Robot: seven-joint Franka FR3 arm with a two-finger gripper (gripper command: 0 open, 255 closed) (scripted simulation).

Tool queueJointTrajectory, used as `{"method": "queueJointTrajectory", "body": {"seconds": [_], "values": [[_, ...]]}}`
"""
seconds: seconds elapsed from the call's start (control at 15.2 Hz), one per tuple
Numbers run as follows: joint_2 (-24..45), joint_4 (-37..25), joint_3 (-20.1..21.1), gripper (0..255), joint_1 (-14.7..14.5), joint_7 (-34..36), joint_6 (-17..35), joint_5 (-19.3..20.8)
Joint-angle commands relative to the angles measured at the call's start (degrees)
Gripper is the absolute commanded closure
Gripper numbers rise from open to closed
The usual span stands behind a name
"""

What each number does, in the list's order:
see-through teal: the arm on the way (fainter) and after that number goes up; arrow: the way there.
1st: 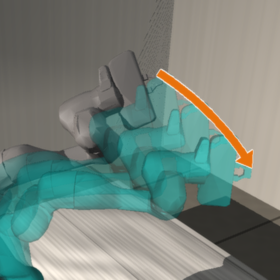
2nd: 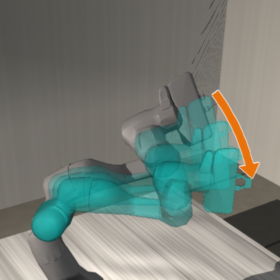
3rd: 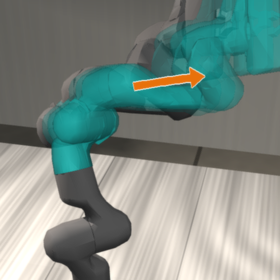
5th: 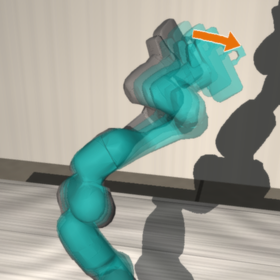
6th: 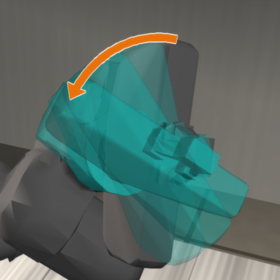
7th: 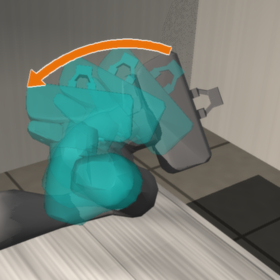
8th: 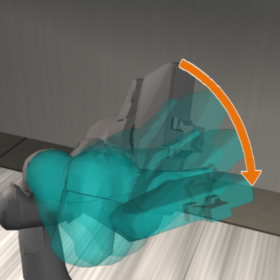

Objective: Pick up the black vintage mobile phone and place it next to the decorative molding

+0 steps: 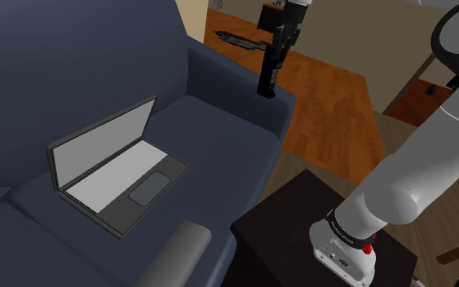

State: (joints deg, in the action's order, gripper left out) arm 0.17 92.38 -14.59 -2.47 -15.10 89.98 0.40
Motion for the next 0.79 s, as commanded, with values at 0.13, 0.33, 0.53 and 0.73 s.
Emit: {"method": "queueJointTrajectory", "body": {"seconds": [0.13,0.33,0.53,0.73], "values": [[0.8,-4.1,-0.1,255,0.1,-0.1,-3.3,-0.2],[-1.0,-1.5,1.3,255,-1.4,2.7,-2.5,0.1],[-3.4,2.9,3.4,255,-3.4,6.9,-0.5,0.4],[-5.2,6.6,5.6,255,-5.2,11.0,1.4,0.3]]}}
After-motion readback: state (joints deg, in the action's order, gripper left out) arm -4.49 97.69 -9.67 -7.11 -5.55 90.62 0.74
